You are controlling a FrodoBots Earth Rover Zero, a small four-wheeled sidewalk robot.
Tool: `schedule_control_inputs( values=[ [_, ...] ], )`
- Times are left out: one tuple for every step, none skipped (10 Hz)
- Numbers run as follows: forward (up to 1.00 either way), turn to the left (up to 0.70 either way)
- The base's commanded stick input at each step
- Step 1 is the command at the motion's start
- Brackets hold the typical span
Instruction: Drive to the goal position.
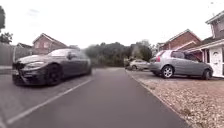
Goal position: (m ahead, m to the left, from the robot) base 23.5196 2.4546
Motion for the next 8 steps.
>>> schedule_control_inputs(
  values=[
    [1.00,-0.01],
    [1.00,0.00],
    [1.00,0.00],
    [1.00,0.00],
    [1.00,0.00],
    [1.00,0.00],
    [1.00,0.00],
    [1.00,0.00]
  ],
)
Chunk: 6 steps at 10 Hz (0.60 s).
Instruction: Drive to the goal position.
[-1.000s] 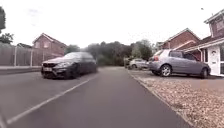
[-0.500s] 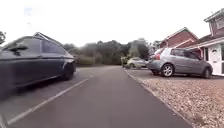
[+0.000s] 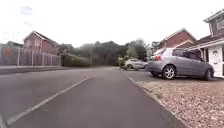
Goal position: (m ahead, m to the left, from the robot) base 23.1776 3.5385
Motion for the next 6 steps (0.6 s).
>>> schedule_control_inputs(
  values=[
    [1.00,0.00],
    [1.00,0.00],
    [1.00,0.00],
    [1.00,0.00],
    [1.00,0.00],
    [1.00,0.00]
  ],
)
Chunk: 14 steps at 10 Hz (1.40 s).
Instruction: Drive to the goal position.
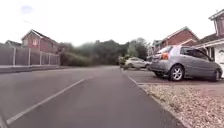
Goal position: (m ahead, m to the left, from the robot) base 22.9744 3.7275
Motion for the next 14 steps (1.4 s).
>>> schedule_control_inputs(
  values=[
    [1.00,0.00],
    [1.00,0.00],
    [1.00,0.00],
    [1.00,0.00],
    [1.00,0.00],
    [1.00,0.00],
    [1.00,0.00],
    [1.00,0.00],
    [1.00,0.00],
    [1.00,0.00],
    [1.00,0.00],
    [1.00,0.00],
    [1.00,0.00],
    [1.00,0.00]
  ],
)
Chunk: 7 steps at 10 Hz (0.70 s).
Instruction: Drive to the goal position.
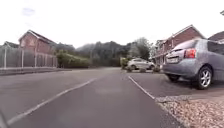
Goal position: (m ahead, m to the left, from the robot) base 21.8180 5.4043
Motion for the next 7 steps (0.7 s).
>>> schedule_control_inputs(
  values=[
    [1.00,0.00],
    [1.00,0.00],
    [1.00,0.00],
    [1.00,0.00],
    [1.00,0.00],
    [1.00,0.00],
    [1.00,0.00]
  ],
)
